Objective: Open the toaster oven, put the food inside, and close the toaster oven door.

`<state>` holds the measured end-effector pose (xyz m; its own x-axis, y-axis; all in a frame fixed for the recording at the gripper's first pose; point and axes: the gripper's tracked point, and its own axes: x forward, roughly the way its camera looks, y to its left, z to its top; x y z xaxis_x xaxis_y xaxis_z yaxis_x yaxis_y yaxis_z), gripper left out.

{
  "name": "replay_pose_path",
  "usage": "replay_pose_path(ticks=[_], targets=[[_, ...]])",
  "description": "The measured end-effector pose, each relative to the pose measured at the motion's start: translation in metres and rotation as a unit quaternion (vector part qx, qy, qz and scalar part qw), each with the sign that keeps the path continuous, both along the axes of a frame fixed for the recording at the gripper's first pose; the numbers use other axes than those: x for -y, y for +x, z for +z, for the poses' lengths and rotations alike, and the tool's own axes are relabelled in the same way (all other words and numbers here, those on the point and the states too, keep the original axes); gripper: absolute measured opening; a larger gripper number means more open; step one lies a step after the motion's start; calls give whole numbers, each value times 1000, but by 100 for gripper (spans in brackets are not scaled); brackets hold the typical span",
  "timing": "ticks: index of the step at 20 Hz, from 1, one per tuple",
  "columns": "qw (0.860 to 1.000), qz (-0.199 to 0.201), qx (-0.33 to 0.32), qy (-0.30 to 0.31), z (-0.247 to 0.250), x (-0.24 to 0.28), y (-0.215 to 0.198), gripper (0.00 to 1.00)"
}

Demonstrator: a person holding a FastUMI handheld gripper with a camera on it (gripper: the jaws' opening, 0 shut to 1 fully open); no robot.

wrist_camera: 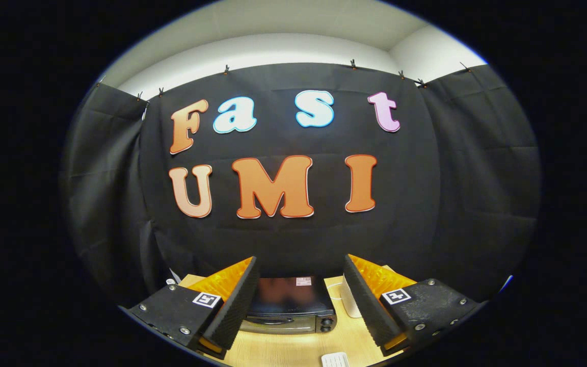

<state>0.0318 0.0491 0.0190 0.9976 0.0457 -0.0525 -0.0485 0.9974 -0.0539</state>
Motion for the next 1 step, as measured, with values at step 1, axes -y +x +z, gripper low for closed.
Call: replay_pose_path(ticks=[1], targets=[[1000,0,2,0,0,0,0,99]])
